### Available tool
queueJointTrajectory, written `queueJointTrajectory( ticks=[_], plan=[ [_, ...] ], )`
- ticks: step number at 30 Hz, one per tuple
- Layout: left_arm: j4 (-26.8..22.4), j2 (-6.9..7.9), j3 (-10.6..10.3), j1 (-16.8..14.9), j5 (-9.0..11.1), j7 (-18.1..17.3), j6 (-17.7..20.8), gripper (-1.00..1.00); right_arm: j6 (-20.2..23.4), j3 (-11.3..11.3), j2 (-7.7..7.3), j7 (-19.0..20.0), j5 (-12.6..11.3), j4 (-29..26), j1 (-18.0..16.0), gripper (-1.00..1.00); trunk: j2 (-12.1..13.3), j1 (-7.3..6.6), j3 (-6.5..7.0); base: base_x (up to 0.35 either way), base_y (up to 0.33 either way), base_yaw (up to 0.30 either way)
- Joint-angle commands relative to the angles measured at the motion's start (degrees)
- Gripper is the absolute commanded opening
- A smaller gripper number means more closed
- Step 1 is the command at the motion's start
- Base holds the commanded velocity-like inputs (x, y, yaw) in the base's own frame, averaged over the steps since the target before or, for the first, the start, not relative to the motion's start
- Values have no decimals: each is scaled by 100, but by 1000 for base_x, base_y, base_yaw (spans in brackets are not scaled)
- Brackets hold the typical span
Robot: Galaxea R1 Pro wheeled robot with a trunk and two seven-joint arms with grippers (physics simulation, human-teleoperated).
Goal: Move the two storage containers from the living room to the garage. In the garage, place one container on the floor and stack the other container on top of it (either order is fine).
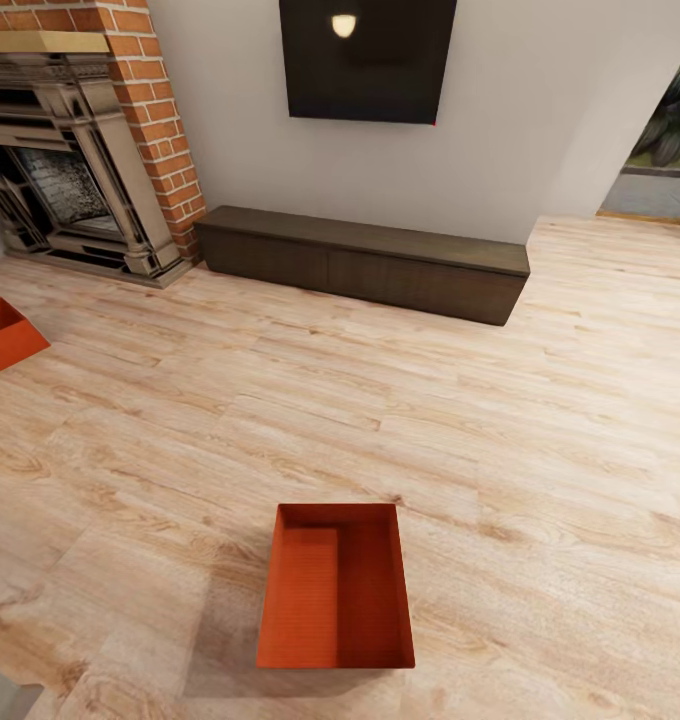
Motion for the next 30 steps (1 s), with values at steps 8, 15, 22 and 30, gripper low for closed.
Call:
queueJointTrajectory(
  ticks=[8,15,22,30],
  plan=[
    [-1441,557,1,2,51,-17,303,100,818,19,-27,-109,-45,-1349,-1,100,-2,0,-4,0,0,0],
    [-2506,1002,38,-38,86,22,1041,100,1027,-25,-71,-344,-62,-1587,-506,100,-2,0,-4,0,0,0],
    [-2693,1111,44,-573,81,123,1267,100,1071,-370,-101,-791,-69,-1573,-1351,100,-2,0,-4,0,0,0],
    [-1690,741,41,-2729,93,625,1675,100,810,-508,221,-1035,-81,-638,-3248,100,-2,0,-4,0,0,0]
  ],
)
